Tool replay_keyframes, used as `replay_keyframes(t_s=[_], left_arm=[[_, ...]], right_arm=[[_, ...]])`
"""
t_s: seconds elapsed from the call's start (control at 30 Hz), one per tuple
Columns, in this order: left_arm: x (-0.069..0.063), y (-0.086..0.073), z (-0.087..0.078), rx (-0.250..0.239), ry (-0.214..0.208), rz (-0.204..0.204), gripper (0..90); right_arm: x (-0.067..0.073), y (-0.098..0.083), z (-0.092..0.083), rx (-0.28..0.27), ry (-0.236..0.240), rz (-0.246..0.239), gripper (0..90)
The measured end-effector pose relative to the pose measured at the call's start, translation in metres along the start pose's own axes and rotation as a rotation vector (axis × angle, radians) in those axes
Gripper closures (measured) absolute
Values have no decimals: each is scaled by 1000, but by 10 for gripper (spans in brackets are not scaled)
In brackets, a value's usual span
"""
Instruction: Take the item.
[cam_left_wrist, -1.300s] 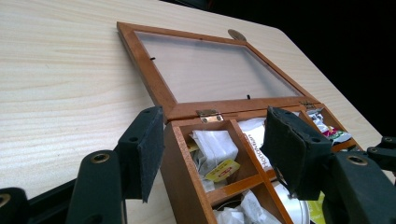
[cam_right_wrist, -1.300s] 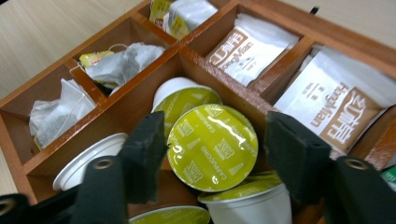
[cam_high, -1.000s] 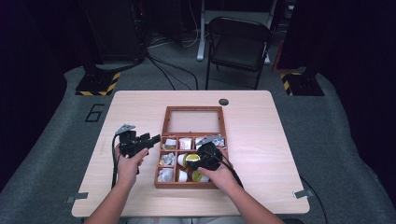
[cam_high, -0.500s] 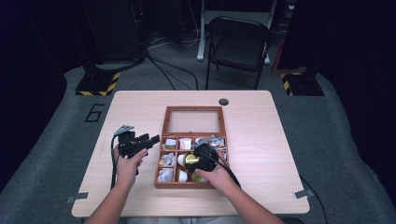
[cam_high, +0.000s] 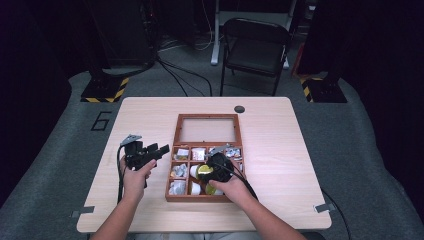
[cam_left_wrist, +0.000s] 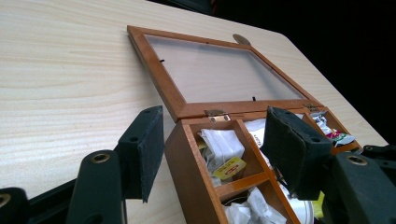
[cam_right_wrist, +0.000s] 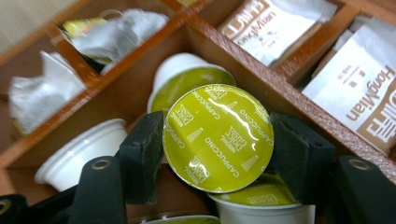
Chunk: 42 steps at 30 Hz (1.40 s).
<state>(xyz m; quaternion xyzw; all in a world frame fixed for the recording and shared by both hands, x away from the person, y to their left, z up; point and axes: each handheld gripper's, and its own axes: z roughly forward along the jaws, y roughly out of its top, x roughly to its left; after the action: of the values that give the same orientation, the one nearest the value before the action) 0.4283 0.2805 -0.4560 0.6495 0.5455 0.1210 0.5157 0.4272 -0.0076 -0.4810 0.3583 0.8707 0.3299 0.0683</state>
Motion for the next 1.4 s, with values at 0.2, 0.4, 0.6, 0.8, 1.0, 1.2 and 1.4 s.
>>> replay_keyframes(t_s=[0.2,0.4,0.6,0.8,1.0,1.2,1.4], left_arm=[[0,0,0,2,4,-3,385],[0,0,2,16,12,10,385],[0,2,4,7,9,12,385],[1,4,6,6,9,3,385],[1,5,9,1,5,8,386],[-1,7,11,-2,-2,3,386],[0,6,13,9,-2,8,386]], right_arm=[[3,8,-17,-40,33,-9,372],[-8,12,-39,-69,30,16,372],[-36,8,-58,-106,-33,76,372],[-62,0,-77,-125,-123,137,372],[-90,-13,-93,-129,-218,192,372],[-115,-29,-102,-123,-287,255,372],[-124,-36,-103,-123,-312,290,373]])
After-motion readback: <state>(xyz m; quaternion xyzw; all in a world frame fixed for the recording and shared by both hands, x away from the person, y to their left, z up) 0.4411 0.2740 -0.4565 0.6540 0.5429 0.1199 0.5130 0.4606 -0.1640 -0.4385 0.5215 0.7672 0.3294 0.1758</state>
